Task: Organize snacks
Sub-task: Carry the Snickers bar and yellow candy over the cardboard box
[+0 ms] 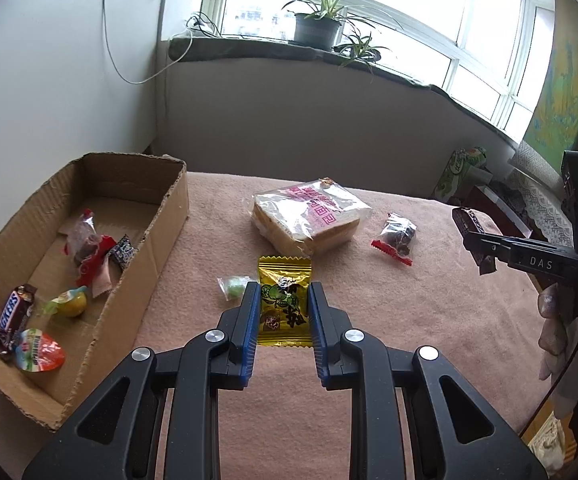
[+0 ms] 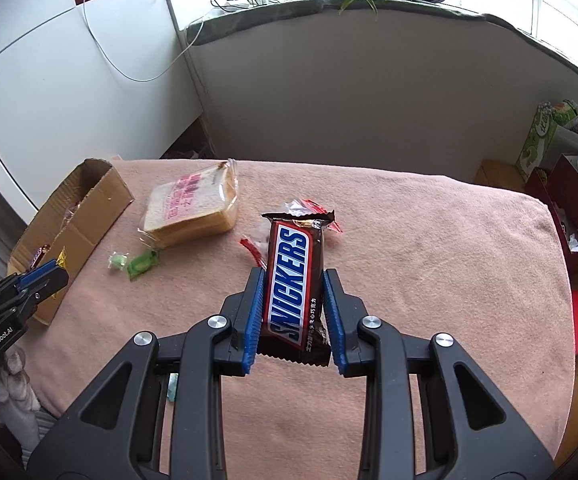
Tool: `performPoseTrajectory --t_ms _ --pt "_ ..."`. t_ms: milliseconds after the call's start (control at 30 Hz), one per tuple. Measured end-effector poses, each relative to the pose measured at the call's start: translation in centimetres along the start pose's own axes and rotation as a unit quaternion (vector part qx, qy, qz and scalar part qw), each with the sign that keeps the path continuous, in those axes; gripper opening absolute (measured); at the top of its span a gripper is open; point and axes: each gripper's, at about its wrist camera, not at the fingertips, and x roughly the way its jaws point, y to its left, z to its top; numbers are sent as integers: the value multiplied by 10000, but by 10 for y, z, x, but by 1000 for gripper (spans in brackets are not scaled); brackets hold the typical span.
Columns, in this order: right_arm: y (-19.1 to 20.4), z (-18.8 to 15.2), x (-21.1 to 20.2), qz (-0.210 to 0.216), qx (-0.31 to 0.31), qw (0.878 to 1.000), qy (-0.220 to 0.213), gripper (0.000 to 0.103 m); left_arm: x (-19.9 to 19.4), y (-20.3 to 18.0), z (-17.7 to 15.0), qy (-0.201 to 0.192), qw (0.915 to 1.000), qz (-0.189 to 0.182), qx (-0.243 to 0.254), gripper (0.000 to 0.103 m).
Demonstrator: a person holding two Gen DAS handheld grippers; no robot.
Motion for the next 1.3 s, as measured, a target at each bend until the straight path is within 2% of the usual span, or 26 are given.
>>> performPoseTrajectory --t_ms 333,767,1300 --pt "59 20 -4 377 -413 9983 -182 30 -26 30 3 -262 9993 131 -212 22" --pt "145 37 16 884 -1000 9909 -182 30 -53 80 -2 -437 9965 432 -572 22" --pt "242 60 58 1341 -1546 9788 7 30 -53 127 -5 -388 9927 749 -863 22"
